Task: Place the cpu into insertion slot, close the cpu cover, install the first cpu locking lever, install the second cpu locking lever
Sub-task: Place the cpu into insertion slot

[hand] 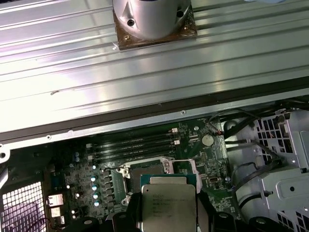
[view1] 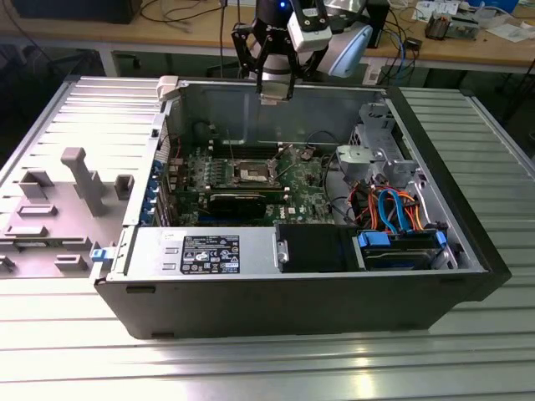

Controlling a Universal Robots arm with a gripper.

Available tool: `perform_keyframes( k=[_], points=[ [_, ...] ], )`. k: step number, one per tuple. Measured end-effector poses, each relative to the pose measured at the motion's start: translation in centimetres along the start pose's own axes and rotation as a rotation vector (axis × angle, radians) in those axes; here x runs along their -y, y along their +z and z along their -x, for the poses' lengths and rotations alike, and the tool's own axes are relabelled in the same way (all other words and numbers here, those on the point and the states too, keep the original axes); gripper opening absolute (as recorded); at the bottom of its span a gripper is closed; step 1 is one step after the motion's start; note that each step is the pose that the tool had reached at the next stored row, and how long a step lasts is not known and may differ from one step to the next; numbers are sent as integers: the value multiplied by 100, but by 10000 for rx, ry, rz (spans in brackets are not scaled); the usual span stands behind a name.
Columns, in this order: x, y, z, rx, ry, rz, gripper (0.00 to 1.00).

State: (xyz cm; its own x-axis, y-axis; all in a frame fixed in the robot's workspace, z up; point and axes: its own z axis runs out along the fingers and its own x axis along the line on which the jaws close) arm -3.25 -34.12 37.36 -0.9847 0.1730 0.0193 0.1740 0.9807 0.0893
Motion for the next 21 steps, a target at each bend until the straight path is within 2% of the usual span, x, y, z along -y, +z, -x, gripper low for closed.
perform_keyframes(
  k=[4, 14, 21],
  points=[
    [1, 1, -5, 21, 241, 5, 55],
    [1, 1, -6, 23, 260, 4, 55],
    [2, 3, -8, 55, 608, 10, 55]
  ],
)
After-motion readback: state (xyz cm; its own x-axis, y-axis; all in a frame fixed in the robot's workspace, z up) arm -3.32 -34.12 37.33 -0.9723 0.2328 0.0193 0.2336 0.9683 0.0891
